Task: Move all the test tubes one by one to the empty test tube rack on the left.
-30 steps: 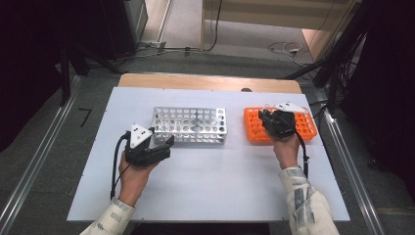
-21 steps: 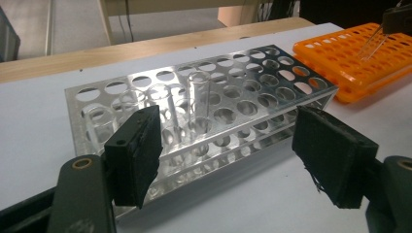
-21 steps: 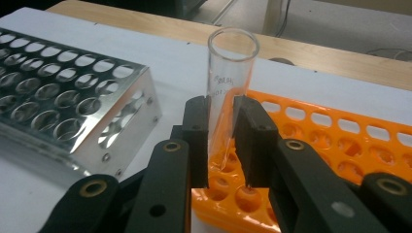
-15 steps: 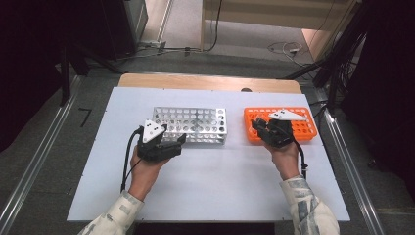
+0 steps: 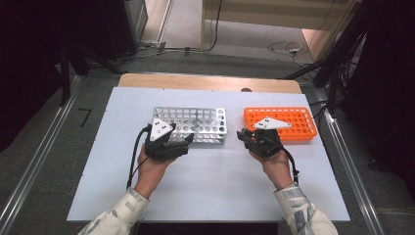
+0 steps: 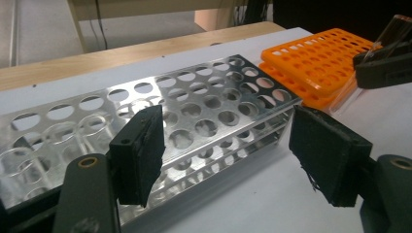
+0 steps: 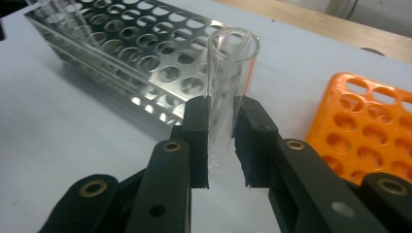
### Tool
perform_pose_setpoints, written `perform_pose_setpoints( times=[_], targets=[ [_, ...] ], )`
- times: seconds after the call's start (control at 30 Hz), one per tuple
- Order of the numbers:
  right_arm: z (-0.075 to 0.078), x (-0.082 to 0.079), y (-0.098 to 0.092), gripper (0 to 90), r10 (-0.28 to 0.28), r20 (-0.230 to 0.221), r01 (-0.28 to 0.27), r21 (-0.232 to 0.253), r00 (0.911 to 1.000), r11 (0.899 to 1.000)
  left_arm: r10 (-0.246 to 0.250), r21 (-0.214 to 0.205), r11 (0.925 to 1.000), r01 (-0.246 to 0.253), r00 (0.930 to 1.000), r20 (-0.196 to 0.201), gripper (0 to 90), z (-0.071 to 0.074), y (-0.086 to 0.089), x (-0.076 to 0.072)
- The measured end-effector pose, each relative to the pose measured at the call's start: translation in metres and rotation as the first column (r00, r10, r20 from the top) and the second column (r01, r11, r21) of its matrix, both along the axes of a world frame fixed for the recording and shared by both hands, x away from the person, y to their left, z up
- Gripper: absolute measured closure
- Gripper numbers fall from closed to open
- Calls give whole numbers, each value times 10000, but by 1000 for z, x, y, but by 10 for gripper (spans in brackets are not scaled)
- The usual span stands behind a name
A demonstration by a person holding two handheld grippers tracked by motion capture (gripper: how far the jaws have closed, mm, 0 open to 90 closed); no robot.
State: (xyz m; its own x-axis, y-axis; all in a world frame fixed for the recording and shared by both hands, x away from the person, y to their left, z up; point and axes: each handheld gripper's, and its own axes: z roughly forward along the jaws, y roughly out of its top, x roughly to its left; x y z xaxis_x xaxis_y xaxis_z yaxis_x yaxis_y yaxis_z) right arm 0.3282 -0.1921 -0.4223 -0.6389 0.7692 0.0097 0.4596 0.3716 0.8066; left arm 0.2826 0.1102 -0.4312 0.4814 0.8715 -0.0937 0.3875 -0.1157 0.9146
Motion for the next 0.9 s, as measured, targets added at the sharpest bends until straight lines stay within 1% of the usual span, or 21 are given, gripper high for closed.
perform_pose_setpoints(
  times=[0.1, 0.2, 0.3, 0.4, 0.57, 0.67, 0.8, 0.9],
  targets=[
    [-1, -6, 5, 734, 241, -152, -240, 37, 9996, 9997, -298, -69, 9995, 298, 9995, 51, 304, 2, -7, -1],
    [-5, -11, 12, 733, 503, -262, -503, 9, 9984, 9987, -762, -121, 9970, 762, 9971, 18, 329, 3, -15, -1],
    [-10, -17, 20, 734, 751, -369, -755, -94, 9965, 9971, -1196, -163, 9927, 1196, 9928, 13, 364, 3, -24, -2],
    [-14, -23, 29, 733, 958, -429, -967, -189, 9945, 9951, -1629, -129, 9866, 1629, 9866, 26, 400, 2, -32, -3],
    [-19, -31, 42, 733, 1309, -546, -1325, -272, 9899, 9908, -2247, -164, 9743, 2248, 9744, 39, 460, 1, -43, -5],
    [-21, -34, 47, 733, 1424, -620, -1443, -262, 9879, 9892, -2651, -210, 9640, 2652, 9642, 84, 489, 0, -47, -7],
    [-21, -37, 52, 733, 1598, -664, -1614, -191, 9849, 9867, -3137, -161, 9494, 3137, 9495, 36, 534, -1, -53, -9],
    [-20, -40, 55, 733, 1779, -688, -1789, -81, 9816, 9838, -3370, -99, 9414, 3370, 9415, 48, 572, -2, -56, -10]
  ],
)
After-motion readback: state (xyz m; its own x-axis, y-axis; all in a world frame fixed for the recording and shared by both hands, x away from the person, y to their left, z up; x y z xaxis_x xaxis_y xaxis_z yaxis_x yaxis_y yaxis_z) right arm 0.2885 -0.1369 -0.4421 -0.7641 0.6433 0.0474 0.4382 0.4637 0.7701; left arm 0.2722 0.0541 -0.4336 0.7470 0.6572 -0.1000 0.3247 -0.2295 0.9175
